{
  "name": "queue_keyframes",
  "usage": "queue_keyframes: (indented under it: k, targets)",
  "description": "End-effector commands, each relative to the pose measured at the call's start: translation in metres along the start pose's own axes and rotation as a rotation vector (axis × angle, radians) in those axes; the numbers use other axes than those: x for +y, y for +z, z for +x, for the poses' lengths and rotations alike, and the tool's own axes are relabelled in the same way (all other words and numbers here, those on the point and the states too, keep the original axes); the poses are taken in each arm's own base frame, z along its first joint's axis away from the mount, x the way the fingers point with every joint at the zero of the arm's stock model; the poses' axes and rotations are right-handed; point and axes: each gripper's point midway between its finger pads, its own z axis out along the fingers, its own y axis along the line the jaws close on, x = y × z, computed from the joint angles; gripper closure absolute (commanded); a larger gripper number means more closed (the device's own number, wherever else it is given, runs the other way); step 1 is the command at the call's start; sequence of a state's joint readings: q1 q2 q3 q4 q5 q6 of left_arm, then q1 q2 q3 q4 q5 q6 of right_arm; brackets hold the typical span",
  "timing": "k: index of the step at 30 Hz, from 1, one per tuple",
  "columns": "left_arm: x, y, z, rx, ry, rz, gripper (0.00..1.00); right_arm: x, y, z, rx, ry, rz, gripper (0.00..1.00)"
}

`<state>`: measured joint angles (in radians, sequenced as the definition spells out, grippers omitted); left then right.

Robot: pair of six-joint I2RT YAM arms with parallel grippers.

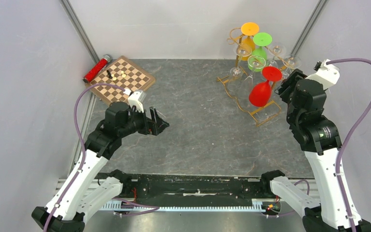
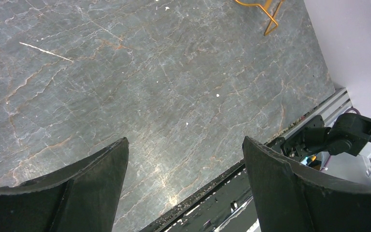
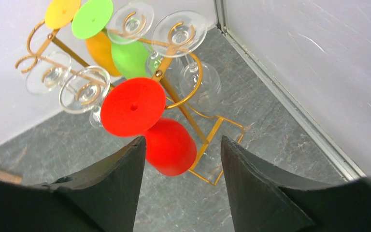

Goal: Take the wine glass off the wine glass rack
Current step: Adjust the wine rack at the center of the board.

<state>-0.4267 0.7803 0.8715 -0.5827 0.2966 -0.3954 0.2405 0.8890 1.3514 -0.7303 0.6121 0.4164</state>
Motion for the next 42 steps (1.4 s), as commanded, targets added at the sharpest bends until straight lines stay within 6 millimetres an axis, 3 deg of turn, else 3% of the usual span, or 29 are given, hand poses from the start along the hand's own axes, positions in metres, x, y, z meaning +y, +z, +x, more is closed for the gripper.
queue_keyframes:
  k: [1, 6, 17, 25, 31, 42]
  targets:
    - [0.001, -0.002, -0.003, -0.018, 0.035, 0.004, 0.07, -0.006, 0.002, -0.027, -0.104, 0.128, 0.075, 0.40]
    - [0.000, -0.003, -0.003, -0.020, 0.035, 0.006, 0.07, -0.015, 0.012, -0.028, -0.116, 0.141, 0.132, 0.44]
    - [-0.001, -0.003, -0.002, -0.021, 0.031, 0.013, 0.07, -0.033, 0.053, -0.008, -0.041, 0.185, 0.151, 0.45]
    - [-0.001, -0.003, -0.001, -0.018, 0.029, 0.016, 0.07, -0.029, 0.075, 0.007, 0.022, 0.240, 0.086, 0.45]
    - [-0.002, -0.003, -0.001, -0.018, 0.029, 0.018, 0.07, -0.024, 0.082, 0.003, 0.012, 0.263, 0.048, 0.46]
    - [-0.002, -0.003, -0.001, -0.018, 0.029, 0.020, 0.07, -0.019, 0.095, 0.013, 0.048, 0.267, 0.030, 0.49]
